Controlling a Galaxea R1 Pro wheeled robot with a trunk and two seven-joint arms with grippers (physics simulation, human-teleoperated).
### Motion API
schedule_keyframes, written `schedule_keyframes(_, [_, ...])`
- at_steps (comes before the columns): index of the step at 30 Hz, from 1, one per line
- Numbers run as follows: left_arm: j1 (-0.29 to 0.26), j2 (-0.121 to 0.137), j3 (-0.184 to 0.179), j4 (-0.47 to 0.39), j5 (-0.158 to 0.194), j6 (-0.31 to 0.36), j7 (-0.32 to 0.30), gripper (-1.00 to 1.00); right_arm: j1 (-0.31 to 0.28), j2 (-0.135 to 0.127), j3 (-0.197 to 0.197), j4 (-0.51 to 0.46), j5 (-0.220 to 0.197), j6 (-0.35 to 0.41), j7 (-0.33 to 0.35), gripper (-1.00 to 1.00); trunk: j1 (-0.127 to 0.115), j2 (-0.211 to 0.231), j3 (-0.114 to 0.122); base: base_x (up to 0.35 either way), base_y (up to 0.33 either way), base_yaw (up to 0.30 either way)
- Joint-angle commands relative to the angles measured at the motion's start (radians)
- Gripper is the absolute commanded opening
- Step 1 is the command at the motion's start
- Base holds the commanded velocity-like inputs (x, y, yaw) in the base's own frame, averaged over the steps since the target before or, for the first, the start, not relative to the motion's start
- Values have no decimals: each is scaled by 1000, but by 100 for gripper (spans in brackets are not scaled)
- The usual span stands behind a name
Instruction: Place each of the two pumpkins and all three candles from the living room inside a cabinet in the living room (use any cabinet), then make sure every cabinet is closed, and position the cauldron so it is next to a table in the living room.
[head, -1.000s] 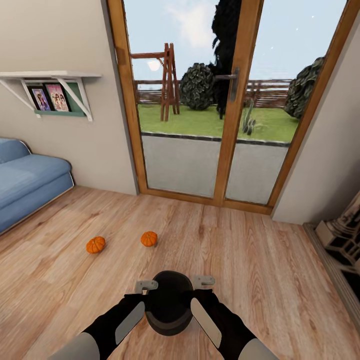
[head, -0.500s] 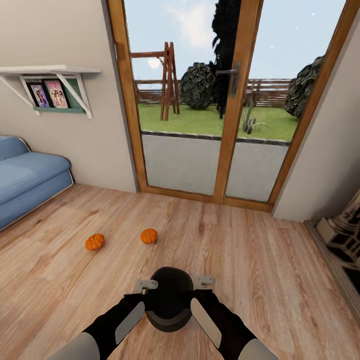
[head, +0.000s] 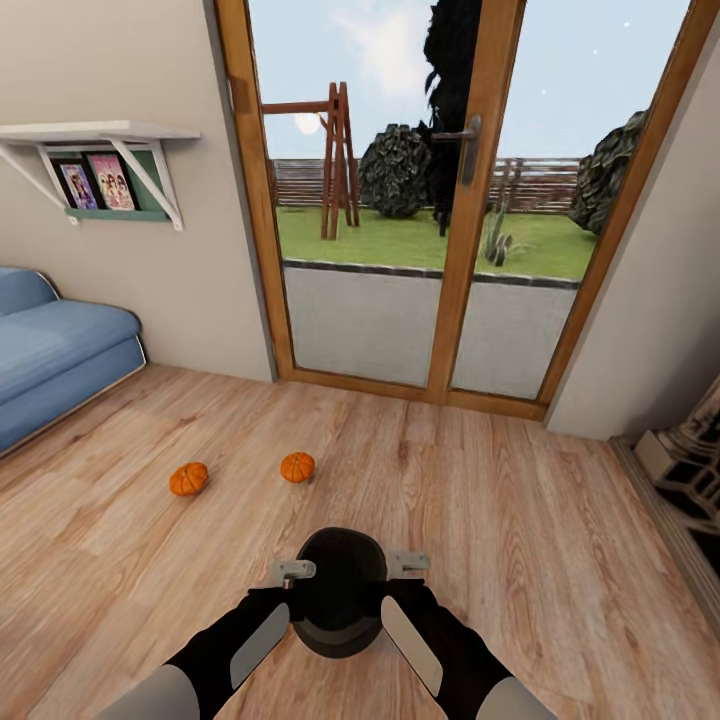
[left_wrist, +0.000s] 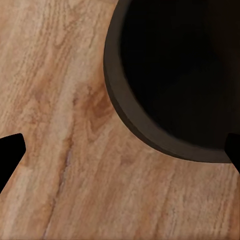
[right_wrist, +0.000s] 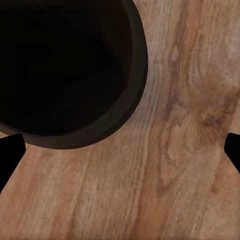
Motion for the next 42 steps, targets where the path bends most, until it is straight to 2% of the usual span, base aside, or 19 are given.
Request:
schedule_keyframes(1, [-1, 1, -5, -2, 9, 1, 9, 100, -1, -1, 4, -1, -10, 1, -10, 100, 0, 0, -1, 0, 0, 0])
schedule_keyframes(10, [-1, 1, -5, -2, 9, -29, 9, 100, -1, -1, 4, -1, -10, 1, -10, 100, 0, 0, -1, 65, 30, 0])
schedule_keyframes(34, [-1, 1, -6, -2, 8, -31, 9, 100, -1, -1, 4, -2, -11, 1, -10, 100, 0, 0, -1, 135, 12, 0])
schedule_keyframes(42, [-1, 1, -3, -2, 7, -34, 9, 100, -1, -1, 4, 2, -10, 1, -10, 100, 0, 0, -1, 27, -1, 0])
